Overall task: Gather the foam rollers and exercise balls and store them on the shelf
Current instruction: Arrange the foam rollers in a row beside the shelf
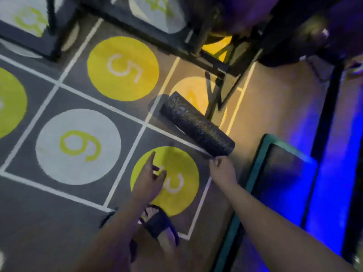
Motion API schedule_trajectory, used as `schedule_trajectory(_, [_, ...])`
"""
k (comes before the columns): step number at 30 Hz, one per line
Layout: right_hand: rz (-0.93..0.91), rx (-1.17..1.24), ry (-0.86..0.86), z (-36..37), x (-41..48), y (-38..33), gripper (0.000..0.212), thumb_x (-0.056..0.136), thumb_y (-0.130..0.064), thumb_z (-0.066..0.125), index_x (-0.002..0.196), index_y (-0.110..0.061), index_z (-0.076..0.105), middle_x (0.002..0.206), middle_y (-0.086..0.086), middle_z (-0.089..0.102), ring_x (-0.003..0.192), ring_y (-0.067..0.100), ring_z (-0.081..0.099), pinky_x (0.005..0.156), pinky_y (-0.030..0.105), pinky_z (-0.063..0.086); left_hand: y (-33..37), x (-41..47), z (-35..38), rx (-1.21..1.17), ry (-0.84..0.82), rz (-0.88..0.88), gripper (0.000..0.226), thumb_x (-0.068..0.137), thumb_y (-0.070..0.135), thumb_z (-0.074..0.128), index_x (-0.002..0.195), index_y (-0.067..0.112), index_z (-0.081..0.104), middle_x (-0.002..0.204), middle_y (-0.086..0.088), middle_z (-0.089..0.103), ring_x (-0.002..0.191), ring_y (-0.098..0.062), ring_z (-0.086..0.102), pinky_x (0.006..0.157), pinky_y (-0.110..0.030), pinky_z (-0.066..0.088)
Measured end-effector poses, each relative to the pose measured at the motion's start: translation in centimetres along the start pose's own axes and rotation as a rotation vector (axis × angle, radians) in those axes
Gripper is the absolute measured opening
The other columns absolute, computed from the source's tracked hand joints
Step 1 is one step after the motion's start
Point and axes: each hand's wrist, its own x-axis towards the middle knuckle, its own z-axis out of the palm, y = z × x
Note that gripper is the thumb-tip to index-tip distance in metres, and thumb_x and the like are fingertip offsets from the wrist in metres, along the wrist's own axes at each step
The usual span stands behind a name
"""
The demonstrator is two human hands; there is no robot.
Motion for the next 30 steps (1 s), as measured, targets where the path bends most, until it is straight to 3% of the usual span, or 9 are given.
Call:
schedule_trajectory(3, [0.083, 0.154, 0.049, -1.3, 2.8, 1.4, 0.035, 0.096, -0.034, 0.056, 0.122, -0.011, 0.058, 0.113, 0.007, 0.06, 0.099, 0.023, 0.06, 0.076, 0.03, 0.041, 2.9, 3.7, 1.2, -0.014, 0.019, 0.037, 0.079, 0.097, 0.026, 0.069, 0.161, 0.028, 0.023, 0.117, -0.004, 0.06, 0.075, -0.017, 0.063, 0.073, -0.044, 0.058])
schedule_trajectory(7, [0.266, 0.391, 0.139, -0.8, 7.5, 4.2, 0.037, 0.09, -0.038, 0.065, 0.115, -0.01, 0.064, 0.105, 0.003, 0.066, 0.094, 0.019, 0.064, 0.073, 0.029, 0.044, 4.1, 10.7, 2.1, 0.007, 0.024, -0.026, 0.089, 0.084, 0.028, 0.081, 0.155, 0.011, 0.03, 0.129, -0.016, 0.056, 0.088, 0.001, 0.066, 0.077, -0.015, 0.05])
schedule_trajectory(10, [0.458, 0.568, 0.21, 1.2, 13.8, 8.0, 0.09, 0.076, -0.066, 0.069, 0.138, -0.005, 0.05, 0.129, 0.009, 0.062, 0.121, 0.027, 0.06, 0.098, 0.04, 0.05, 4.6, 19.2, 3.7, 0.132, 0.111, 0.012, 0.109, 0.073, 0.05, 0.08, 0.159, 0.014, 0.023, 0.147, -0.017, 0.047, 0.127, -0.033, 0.056, 0.101, -0.035, 0.045])
schedule_trajectory(15, [0.544, 0.772, 0.257, 5.0, 24.1, 11.4, 0.115, 0.063, -0.07, 0.083, 0.144, 0.0, 0.04, 0.14, 0.015, 0.055, 0.127, 0.03, 0.057, 0.104, 0.04, 0.049, 4.6, 33.0, 7.3, 0.473, 0.133, 0.327, 0.099, 0.088, 0.057, 0.071, 0.162, 0.012, 0.022, 0.164, -0.017, 0.03, 0.152, -0.033, 0.029, 0.123, -0.047, 0.026])
schedule_trajectory(19, [0.425, 1.119, 0.1, 8.3, 25.5, 12.2, 0.071, 0.064, -0.051, 0.091, 0.121, -0.012, 0.071, 0.114, 0.007, 0.075, 0.102, 0.024, 0.073, 0.086, 0.041, 0.062, 5.9, 39.7, 9.4, 0.39, 0.271, 0.187, 0.112, 0.076, 0.068, 0.076, 0.159, 0.009, 0.029, 0.162, -0.015, 0.034, 0.15, -0.032, 0.032, 0.124, -0.047, 0.024])
schedule_trajectory(22, [0.429, 1.148, 0.187, 8.5, 21.0, 10.9, 0.067, 0.066, -0.047, 0.092, 0.122, -0.018, 0.07, 0.115, 0.005, 0.074, 0.1, 0.022, 0.073, 0.075, 0.03, 0.062, 6.8, 38.4, 6.1, 0.116, 0.126, -0.184, 0.095, 0.069, 0.077, 0.077, 0.141, 0.019, 0.057, 0.142, -0.005, 0.061, 0.125, -0.022, 0.061, 0.112, -0.04, 0.045])
schedule_trajectory(24, [0.498, 1.094, 0.259, 6.7, 15.8, 9.3, 0.08, 0.066, -0.051, 0.089, 0.132, -0.016, 0.063, 0.121, 0.006, 0.07, 0.099, 0.02, 0.068, 0.072, 0.023, 0.055, 6.9, 33.3, 2.4, -0.001, 0.059, -0.242, 0.066, 0.075, 0.067, 0.078, 0.113, 0.013, 0.072, 0.11, -0.005, 0.075, 0.1, -0.021, 0.071, 0.1, -0.038, 0.055])
schedule_trajectory(27, [0.449, 0.999, 0.206, 2.5, 6.4, 5.5, 0.082, 0.077, -0.058, 0.078, 0.142, -0.014, 0.055, 0.126, 0.006, 0.062, 0.107, 0.024, 0.061, 0.085, 0.03, 0.047, 7.6, 22.5, -4.7, 0.014, 0.276, -0.218, 0.053, 0.076, 0.064, 0.078, 0.089, 0.014, 0.066, 0.101, -0.008, 0.075, 0.097, -0.027, 0.07, 0.094, -0.044, 0.057])
schedule_trajectory(30, [0.398, 0.907, 0.12, -1.0, -2.0, -0.8, 0.083, 0.075, -0.068, 0.075, 0.141, -0.02, 0.057, 0.129, 0.001, 0.062, 0.116, 0.019, 0.059, 0.096, 0.033, 0.043, 10.1, 11.7, -12.1, -0.165, 0.501, -0.181, 0.057, 0.078, 0.056, 0.081, 0.104, 0.011, 0.058, 0.101, -0.005, 0.07, 0.098, -0.024, 0.069, 0.093, -0.04, 0.055])
